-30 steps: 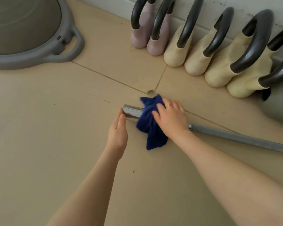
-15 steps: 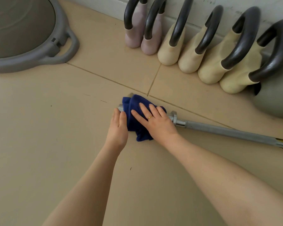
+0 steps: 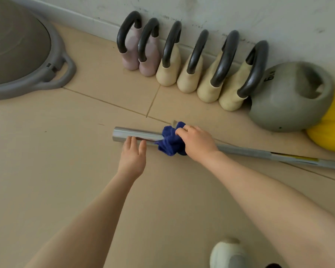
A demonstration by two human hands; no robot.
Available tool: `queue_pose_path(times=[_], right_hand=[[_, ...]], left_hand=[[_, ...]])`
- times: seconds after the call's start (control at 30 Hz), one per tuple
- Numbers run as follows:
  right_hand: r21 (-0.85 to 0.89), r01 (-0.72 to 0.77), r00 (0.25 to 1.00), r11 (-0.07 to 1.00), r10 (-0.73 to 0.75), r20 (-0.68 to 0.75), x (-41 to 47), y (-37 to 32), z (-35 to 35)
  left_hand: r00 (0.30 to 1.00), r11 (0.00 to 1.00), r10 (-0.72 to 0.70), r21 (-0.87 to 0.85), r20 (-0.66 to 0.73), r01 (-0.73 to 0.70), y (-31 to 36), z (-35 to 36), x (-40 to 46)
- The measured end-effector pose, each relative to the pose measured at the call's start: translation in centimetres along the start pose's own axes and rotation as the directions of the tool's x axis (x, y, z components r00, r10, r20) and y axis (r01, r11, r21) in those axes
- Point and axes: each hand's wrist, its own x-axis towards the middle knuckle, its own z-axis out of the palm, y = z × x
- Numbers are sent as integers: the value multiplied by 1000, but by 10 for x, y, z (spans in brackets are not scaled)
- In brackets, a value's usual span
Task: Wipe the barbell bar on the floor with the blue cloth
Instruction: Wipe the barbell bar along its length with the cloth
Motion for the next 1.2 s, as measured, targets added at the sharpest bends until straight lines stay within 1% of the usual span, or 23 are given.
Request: queue_pose_path(times=[0.07,0.13,0.17,0.2,0.23,0.27,0.33,0.37,0.4,0.43,0.47,0.5,0.53,0.6,0.67,0.73,0.8,0.87,0.93,1.0,1.03,1.1,1.2], right_hand=[[125,-176,984,976,179,-6,-12,30,-10],[229,-315,947,921,320,17,-19,56,-18],[316,-373,922,873,387,17,-21,66,-21],[430,-418,888,800,460,7,-22,73,-23],[538,-438,850,720,527,-14,-23,76,-23],[605,-436,820,667,571,-39,-23,78,-21],[632,-423,788,649,608,-97,-23,76,-16],[612,-416,788,672,602,-125,-23,73,-13],[551,-397,814,734,559,-159,-21,71,-7],[446,-362,864,819,474,-170,-20,66,1],[330,-309,919,892,370,-138,-19,60,8],[244,-242,958,939,272,-96,-17,54,18],[194,-181,980,964,194,-49,-15,49,29],[149,-108,994,983,104,33,-13,37,49],[153,-113,993,982,108,37,-8,31,63],[168,-121,990,978,130,-48,-2,30,70],[143,-128,976,981,150,-158,5,28,78],[130,-140,966,982,164,-200,10,30,85],[105,-85,971,991,106,-216,12,39,91],[-5,-22,965,1000,20,-260,5,57,94],[-47,-15,958,999,1,-288,-1,68,94],[-88,-45,943,995,13,-334,-14,79,94],[-78,-160,947,984,131,-293,-6,65,91]], left_hand=[[998,996,61,62,27,-63,19,7,-7],[995,990,81,112,52,-86,40,13,-11],[993,986,91,136,69,-100,49,16,-12],[992,981,97,160,85,-109,58,19,-13],[990,975,101,187,104,-119,64,21,-13],[988,967,102,223,119,-127,69,24,-13],[984,924,96,353,152,-144,76,27,-8],[983,898,89,414,161,-149,78,28,-5],[984,883,77,447,158,-141,79,29,-1],[988,885,54,451,147,-115,78,30,0],[990,892,36,443,137,-94,76,33,0],[991,897,28,434,130,-82,73,38,-1],[992,899,30,430,125,-81,71,43,-1],[989,892,60,438,134,-113,63,51,1],[989,879,101,455,112,-141,55,59,5],[983,850,156,495,91,-181,51,65,11],[976,813,211,544,60,-209,50,71,20],[971,797,237,568,16,-204,51,75,29],[968,789,246,588,-41,-176,53,76,35],[967,784,247,601,-66,-159,53,77,37],[968,789,240,595,-68,-153,54,77,38],[970,794,234,588,-64,-153,52,76,37],[966,777,255,604,-45,-177,50,75,36]])
